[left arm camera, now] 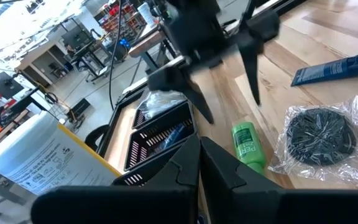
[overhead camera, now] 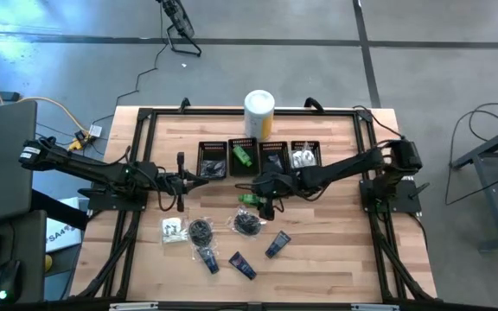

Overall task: Pick & Place Travel size toiletries
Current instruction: Put the shampoo into the middle left black bin

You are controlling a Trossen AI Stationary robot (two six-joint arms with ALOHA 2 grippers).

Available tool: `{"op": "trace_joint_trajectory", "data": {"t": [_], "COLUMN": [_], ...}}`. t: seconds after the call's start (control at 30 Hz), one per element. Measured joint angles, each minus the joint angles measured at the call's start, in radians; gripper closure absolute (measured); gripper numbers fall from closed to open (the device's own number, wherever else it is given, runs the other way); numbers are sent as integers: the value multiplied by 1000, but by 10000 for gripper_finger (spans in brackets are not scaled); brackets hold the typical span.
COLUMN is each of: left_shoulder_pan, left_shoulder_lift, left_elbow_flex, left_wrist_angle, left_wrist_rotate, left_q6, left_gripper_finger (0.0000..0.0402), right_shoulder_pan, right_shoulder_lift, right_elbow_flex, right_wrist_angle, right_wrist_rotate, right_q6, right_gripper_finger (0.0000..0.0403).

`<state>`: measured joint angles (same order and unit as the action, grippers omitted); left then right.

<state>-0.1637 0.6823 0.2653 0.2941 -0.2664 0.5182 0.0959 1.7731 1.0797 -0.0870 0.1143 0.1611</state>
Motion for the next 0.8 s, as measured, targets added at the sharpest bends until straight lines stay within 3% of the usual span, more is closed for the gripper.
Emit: {"op": "trace_joint_trajectory", "data": {"t": [0.3,0.8], "left_shoulder_pan": [0,0], "left_shoulder_lift": [0,0], "left_elbow_flex": [0,0], "left_wrist_angle": [-5,-7], "left_wrist_rotate": [5,7], "left_q6": [0,0], "left_gripper_finger": [394,394], "right_shoulder_pan": [-17,-27], "right_shoulder_lift": [110,135], "right_elbow_flex": [0,-1], "right_wrist_angle": [35,47], "right_wrist_rotate": [-62,-19], "right_q6": [3,-7], "right_gripper_finger": [102,102]}}
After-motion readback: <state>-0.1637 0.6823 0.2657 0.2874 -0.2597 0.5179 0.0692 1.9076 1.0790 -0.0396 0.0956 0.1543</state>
